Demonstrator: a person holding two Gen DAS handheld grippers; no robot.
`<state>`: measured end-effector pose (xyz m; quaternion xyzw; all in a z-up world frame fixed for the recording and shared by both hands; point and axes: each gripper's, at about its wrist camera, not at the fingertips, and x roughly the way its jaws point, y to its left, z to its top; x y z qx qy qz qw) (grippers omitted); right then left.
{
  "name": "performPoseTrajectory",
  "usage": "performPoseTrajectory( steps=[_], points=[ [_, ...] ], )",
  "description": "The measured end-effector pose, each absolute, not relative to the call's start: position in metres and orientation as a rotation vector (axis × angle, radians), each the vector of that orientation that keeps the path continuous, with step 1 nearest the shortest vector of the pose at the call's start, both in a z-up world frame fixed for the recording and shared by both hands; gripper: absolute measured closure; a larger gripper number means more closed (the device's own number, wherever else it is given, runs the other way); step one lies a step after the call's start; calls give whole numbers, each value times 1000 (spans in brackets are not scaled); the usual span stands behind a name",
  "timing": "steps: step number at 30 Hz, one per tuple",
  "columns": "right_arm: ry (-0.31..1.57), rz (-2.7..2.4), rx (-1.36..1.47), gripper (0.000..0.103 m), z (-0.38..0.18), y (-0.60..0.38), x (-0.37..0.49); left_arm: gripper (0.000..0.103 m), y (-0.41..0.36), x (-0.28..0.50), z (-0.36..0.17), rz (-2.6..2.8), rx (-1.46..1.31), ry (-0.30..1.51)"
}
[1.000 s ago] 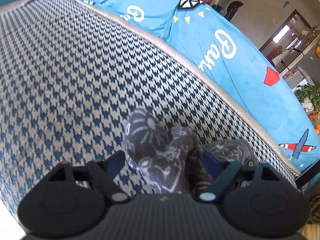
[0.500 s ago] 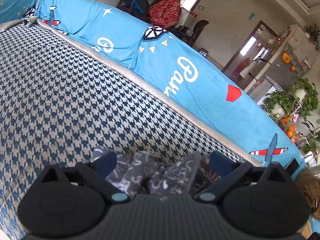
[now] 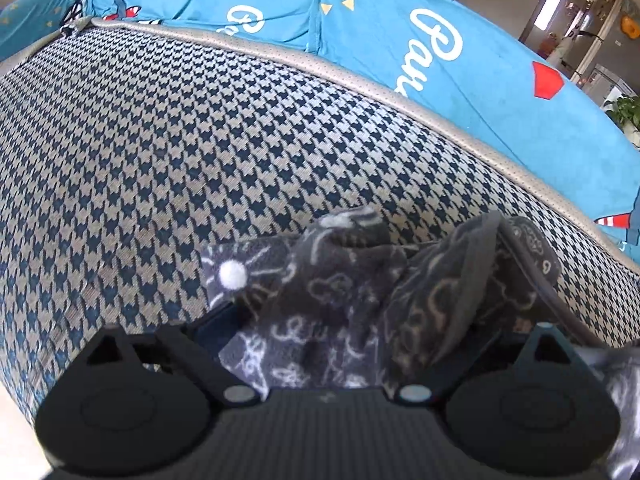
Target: Fold clothes
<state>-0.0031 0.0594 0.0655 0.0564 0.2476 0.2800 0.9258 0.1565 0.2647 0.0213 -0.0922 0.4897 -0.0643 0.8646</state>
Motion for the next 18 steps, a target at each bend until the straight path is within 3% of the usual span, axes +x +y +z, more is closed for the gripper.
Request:
performPoseTrajectory(
  steps=[4, 7, 10, 12, 18],
  points=[
    [487, 559, 168, 79, 74, 37, -11, 7, 271, 157, 20, -82, -175, 1031],
    [459, 513, 206, 71, 82, 16, -19, 7, 270, 157, 19, -78, -158, 1031],
    [425, 415, 234, 59, 88, -4, -23, 7, 267, 155, 18, -74, -127, 1026],
    [417, 339, 280, 43, 89, -19, -22, 7, 265, 154, 17, -75, -110, 1023],
    [476, 188, 386, 27, 81, -43, -8, 7, 270, 150, 15, -76, -105, 1024]
  ],
)
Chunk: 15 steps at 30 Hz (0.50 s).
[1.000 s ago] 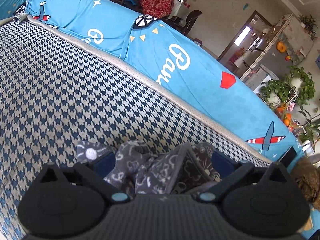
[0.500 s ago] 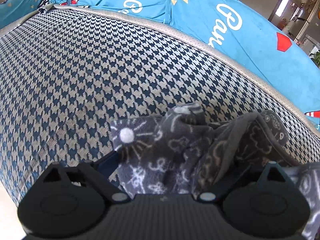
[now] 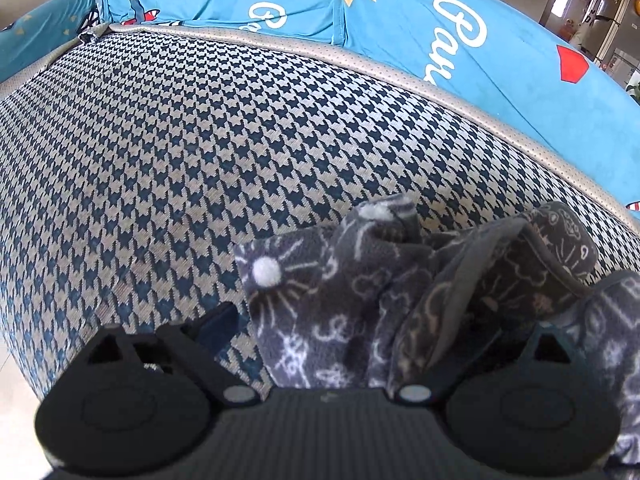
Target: Fold clothes
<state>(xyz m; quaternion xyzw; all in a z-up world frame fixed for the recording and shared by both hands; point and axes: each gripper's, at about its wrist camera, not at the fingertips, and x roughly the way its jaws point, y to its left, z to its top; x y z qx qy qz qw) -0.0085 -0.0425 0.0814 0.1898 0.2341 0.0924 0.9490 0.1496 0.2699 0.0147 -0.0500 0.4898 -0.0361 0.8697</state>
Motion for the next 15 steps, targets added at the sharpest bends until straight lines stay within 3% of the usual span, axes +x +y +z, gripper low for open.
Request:
performPoseTrajectory(
  steps=[8, 10, 12, 15],
  points=[
    [623, 193, 482, 25, 54, -34, 20, 7, 273, 147, 12, -74, -113, 1033],
    [627, 208, 493, 39, 49, -30, 23, 7, 272, 145, 12, -72, -119, 1033],
    [626, 197, 455, 68, 46, -23, 27, 13, 270, 144, 13, -77, -138, 1031],
    [593, 171, 459, 87, 49, -24, 27, 25, 265, 146, 18, -83, -172, 1021]
  ],
)
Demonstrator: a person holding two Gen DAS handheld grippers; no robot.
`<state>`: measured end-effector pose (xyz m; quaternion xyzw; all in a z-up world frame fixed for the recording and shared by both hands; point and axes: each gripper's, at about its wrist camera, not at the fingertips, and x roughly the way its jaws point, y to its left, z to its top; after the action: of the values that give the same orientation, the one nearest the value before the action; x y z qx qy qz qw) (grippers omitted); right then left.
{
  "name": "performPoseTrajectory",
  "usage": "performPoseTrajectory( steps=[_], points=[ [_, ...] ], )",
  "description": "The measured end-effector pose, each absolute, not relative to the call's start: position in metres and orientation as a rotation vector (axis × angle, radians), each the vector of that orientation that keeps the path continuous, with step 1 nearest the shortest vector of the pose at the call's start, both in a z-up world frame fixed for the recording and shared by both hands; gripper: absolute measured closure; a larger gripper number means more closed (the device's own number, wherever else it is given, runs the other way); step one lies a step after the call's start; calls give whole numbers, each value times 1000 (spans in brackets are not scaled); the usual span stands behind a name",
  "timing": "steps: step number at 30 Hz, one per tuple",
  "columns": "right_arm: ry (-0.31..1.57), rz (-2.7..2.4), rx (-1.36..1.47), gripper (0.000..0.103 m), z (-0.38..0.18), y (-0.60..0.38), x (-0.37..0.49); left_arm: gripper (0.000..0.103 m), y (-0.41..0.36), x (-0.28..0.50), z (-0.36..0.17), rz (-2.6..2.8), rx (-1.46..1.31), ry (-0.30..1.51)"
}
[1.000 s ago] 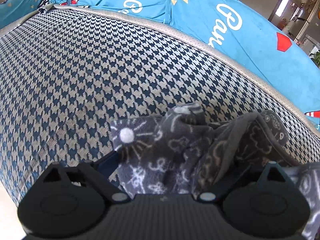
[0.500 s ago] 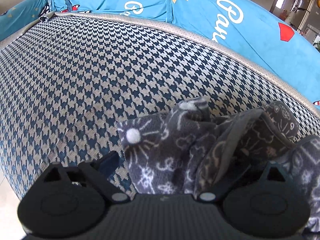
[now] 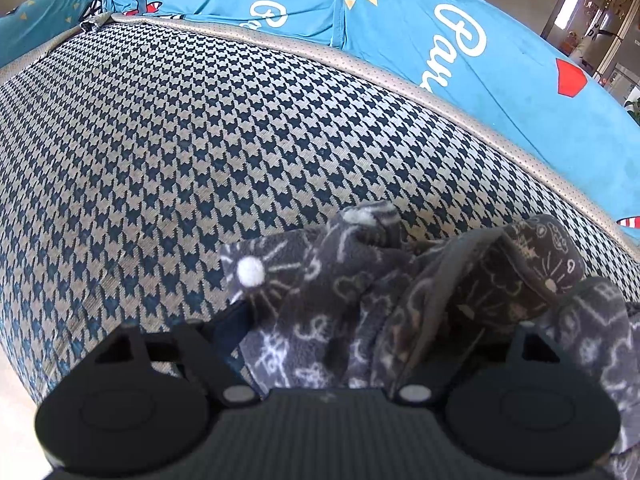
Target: Fold clothes
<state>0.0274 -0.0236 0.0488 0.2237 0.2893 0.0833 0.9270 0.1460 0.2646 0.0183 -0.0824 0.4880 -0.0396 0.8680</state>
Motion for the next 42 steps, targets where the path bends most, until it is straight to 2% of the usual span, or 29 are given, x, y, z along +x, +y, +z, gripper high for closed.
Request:
performPoseTrajectory(
  steps=[5, 8, 16, 22, 24, 26, 32, 36, 42],
  points=[
    [459, 114, 499, 90, 69, -42, 18, 39, 252, 153, 34, -57, -189, 957],
    [370, 100, 555, 90, 84, -61, 10, 42, 244, 160, 48, -49, -211, 901],
    [166, 47, 660, 91, 110, -112, -28, 44, 211, 161, 82, -94, -284, 722],
    [193, 62, 724, 91, 107, -138, -42, 46, 196, 169, 67, -118, -290, 841],
    [224, 105, 694, 91, 106, -134, -43, 45, 200, 168, 66, -123, -310, 839],
    [248, 165, 664, 90, 106, -128, -47, 37, 203, 165, 71, -147, -331, 813],
    [316, 390, 565, 90, 104, -96, -59, 26, 203, 154, 88, -233, -344, 749],
    [398, 492, 462, 90, 98, -66, -64, 26, 194, 145, 90, -329, -323, 754],
    [510, 608, 299, 90, 83, -21, -72, 20, 185, 127, 93, -456, -299, 737]
  ],
)
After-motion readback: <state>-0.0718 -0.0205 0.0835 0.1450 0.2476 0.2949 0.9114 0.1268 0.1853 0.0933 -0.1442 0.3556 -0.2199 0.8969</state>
